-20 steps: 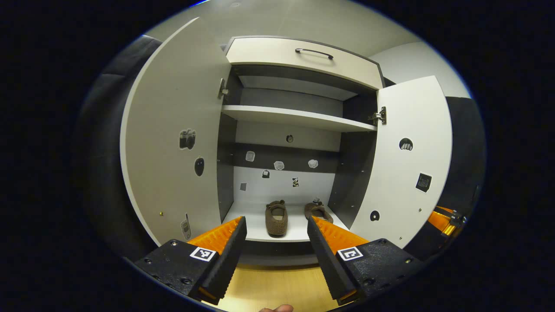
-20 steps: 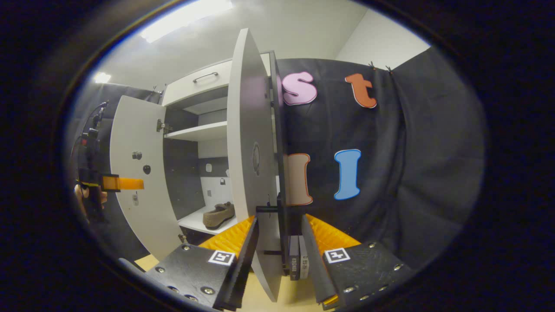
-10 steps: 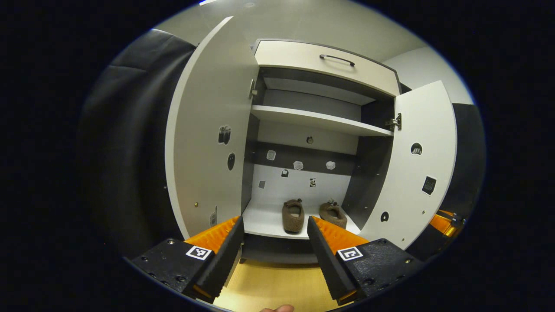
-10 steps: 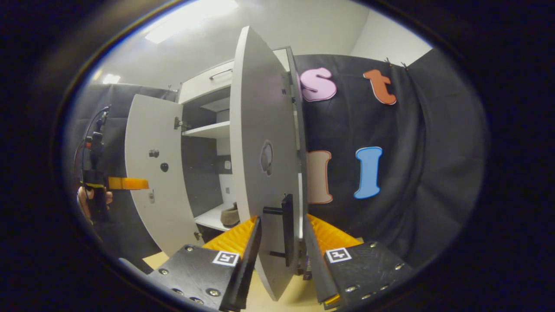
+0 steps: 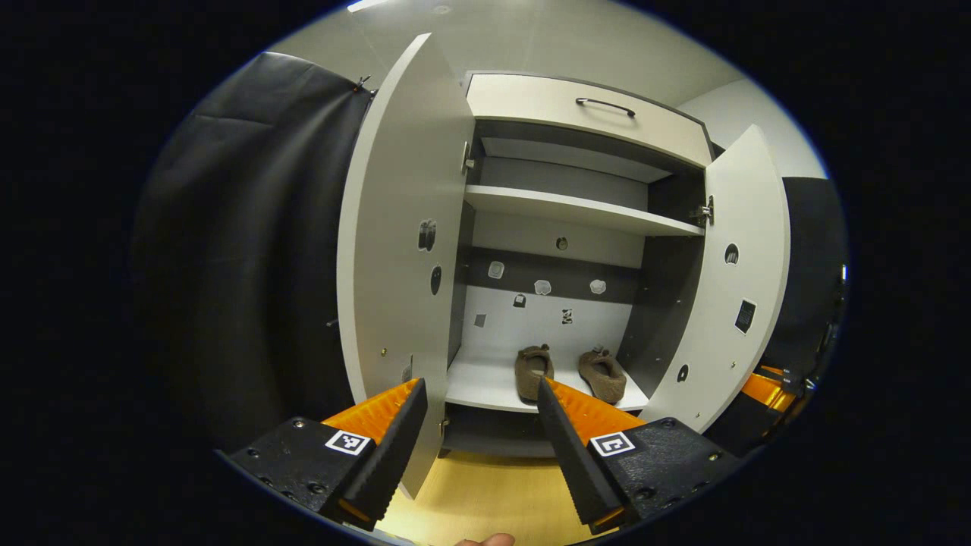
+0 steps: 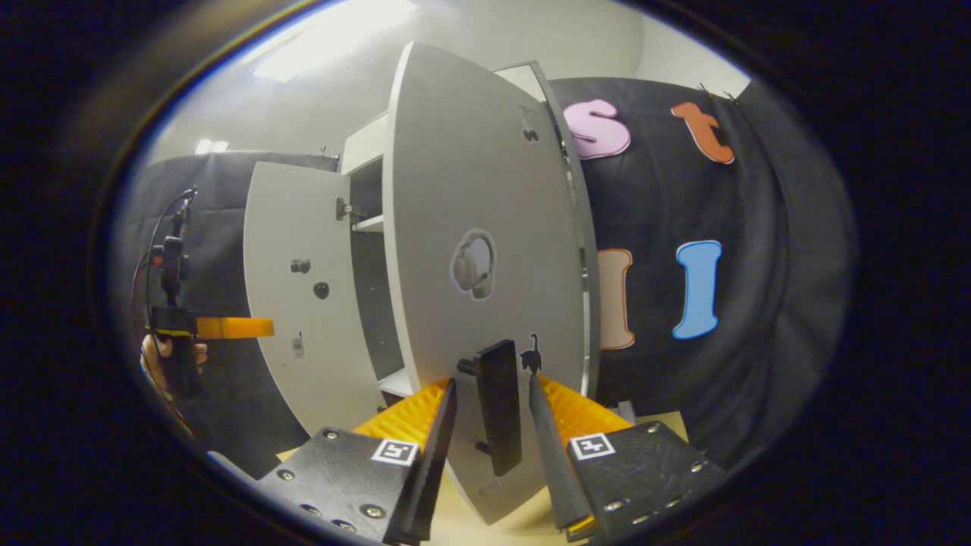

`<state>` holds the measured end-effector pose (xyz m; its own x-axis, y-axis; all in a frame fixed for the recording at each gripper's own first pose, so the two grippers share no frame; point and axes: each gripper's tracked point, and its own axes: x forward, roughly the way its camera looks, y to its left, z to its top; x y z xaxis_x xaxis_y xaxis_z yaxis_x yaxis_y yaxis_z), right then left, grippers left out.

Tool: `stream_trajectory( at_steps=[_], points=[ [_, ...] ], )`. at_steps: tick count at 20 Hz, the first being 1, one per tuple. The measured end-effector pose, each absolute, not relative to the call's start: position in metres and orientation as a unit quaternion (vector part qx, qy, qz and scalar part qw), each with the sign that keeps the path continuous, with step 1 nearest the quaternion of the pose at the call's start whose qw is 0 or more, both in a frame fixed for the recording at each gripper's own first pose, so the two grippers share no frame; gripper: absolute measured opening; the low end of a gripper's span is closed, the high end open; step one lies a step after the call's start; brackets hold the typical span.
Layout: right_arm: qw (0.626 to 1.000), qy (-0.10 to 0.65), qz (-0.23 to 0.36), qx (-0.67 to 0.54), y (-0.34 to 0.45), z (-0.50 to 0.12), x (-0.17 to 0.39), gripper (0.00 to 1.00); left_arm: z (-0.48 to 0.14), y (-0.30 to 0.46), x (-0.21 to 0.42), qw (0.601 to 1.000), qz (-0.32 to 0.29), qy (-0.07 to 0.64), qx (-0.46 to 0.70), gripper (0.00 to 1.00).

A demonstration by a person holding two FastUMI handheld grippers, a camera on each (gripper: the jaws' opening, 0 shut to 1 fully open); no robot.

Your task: Grab one shoe with the right hand and put it into the shoe cabinet, grab the other shoe with the left hand and put it into the shoe cabinet; then close the right door with the right hand and the left door with the left hand.

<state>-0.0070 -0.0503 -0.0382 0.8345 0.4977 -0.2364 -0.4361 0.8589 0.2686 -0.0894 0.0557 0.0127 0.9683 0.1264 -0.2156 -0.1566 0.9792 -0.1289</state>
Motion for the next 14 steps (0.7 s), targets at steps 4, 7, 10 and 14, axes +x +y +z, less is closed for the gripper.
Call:
stream_trajectory(
  at_steps=[4, 7, 10, 14],
  points=[
    [0.945, 0.157, 0.263, 0.116, -0.033, -0.043, 0.003, 0.58, 0.012, 0.06, -0.091, 0.989, 0.075, 0.106, -0.068, 0.9],
    [0.942, 0.162, 0.271, 0.117, -0.025, -0.047, 0.01, 0.59, 0.013, 0.061, -0.093, 0.989, 0.076, 0.105, -0.068, 0.9],
    [0.939, 0.162, 0.283, 0.108, -0.016, -0.05, 0.014, 0.51, 0.012, 0.062, -0.097, 0.989, 0.075, 0.105, -0.068, 0.9],
    [0.934, 0.165, 0.298, 0.112, 0.002, -0.052, 0.02, 0.64, 0.013, 0.064, -0.106, 0.989, 0.073, 0.104, -0.073, 0.9]
  ],
)
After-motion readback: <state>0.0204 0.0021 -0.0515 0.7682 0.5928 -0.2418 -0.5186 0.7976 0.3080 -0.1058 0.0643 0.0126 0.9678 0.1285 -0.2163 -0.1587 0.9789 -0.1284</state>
